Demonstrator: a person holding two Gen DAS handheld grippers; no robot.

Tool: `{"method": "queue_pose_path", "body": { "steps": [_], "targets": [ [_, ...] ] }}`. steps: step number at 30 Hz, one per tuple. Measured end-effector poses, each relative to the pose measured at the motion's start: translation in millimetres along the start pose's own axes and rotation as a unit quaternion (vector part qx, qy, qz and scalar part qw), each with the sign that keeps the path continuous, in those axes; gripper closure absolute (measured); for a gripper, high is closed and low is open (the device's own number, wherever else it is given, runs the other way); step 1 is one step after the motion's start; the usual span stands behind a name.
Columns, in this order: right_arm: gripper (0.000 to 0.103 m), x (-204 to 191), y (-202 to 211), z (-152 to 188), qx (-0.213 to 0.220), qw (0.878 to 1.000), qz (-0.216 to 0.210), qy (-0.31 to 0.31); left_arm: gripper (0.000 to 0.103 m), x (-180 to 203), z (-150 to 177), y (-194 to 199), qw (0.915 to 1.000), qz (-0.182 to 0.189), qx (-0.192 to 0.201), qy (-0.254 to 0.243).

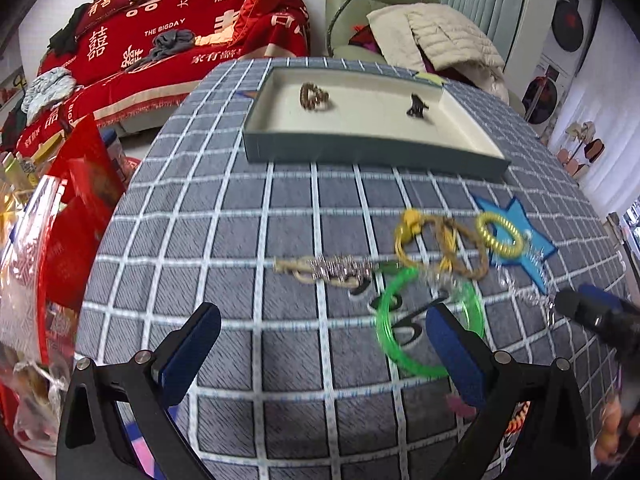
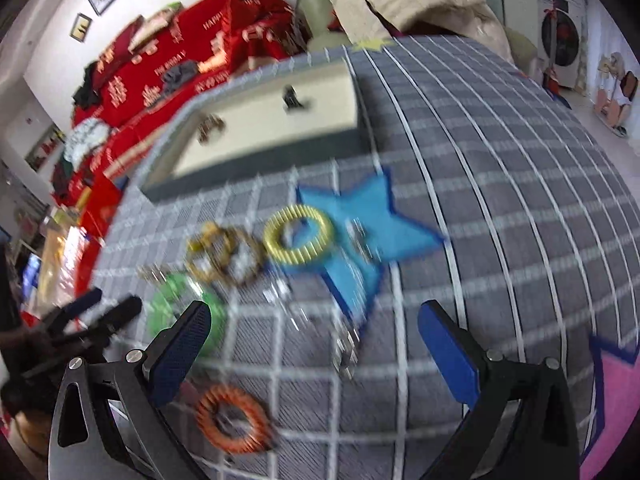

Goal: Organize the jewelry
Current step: 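Withdraw both tools from the tray back over the table jewelry, then grasp the green bangle with the left tool while the right grasps the silver chain bracelet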

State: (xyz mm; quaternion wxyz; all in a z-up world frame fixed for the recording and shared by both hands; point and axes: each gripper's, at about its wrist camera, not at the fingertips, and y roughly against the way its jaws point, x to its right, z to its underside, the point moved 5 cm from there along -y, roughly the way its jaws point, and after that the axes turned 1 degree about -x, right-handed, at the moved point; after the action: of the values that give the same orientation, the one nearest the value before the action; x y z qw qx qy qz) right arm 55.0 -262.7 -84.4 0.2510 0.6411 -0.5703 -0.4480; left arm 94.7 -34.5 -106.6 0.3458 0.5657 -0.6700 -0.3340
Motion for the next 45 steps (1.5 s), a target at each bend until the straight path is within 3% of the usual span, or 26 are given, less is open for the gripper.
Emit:
{"method": "queue_pose_path", "body": {
  "steps": [7, 15, 18, 23, 30, 36, 38, 41, 45],
  "targets": [
    [0.0, 14.9, -3.1, 23.2, -0.009, 1.0, 0.028, -0.009, 0.0, 11.8, 5.5, -8.3, 0.9999, -0.001, -0.011, -0.005],
    [0.001, 12.4, -6.7, 14.3, 0.003, 0.999, 0.044, -0.002, 0.0, 16.3, 6.2, -18.8, 0.9998, -0.006, -0.02, -0.001],
    [0.008, 5.5, -11.3, 11.6, 0.0, 0.999, 0.043, 0.015, 0.0, 17.7, 7.2, -21.5, 0.9997, -0.006, -0.022, -0.002],
    [0.013, -6.3, -20.3, 10.6, 0.004, 0.995, 0.077, 0.059, 0.0, 20.6, 9.2, -23.9, 0.9996, -0.012, -0.022, -0.01],
    [0.035, -14.9, -22.2, 10.8, 0.01, 0.99, 0.099, 0.098, 0.0, 26.4, 9.4, -22.3, 0.9993, -0.015, -0.015, -0.031],
    [0.066, -22.4, -19.3, 12.5, 0.004, 0.989, 0.088, 0.116, 0.028, 36.3, 8.6, -16.4, 0.9984, 0.0, -0.008, -0.055],
    [0.076, -23.0, -19.2, 12.2, 0.002, 0.99, 0.085, 0.116, 0.048, 39.6, 8.6, -15.1, 0.9978, 0.005, -0.006, -0.065],
    [0.094, -21.5, -17.8, 12.5, 0.002, 0.991, 0.079, 0.108, 0.068, 41.1, 8.8, -13.9, 0.9974, 0.014, -0.007, -0.07],
    [0.094, -15.3, -14.0, 13.2, -0.004, 0.996, 0.051, 0.08, 0.074, 37.6, 8.7, -12.3, 0.9973, 0.05, -0.011, -0.051]
  ]
}}
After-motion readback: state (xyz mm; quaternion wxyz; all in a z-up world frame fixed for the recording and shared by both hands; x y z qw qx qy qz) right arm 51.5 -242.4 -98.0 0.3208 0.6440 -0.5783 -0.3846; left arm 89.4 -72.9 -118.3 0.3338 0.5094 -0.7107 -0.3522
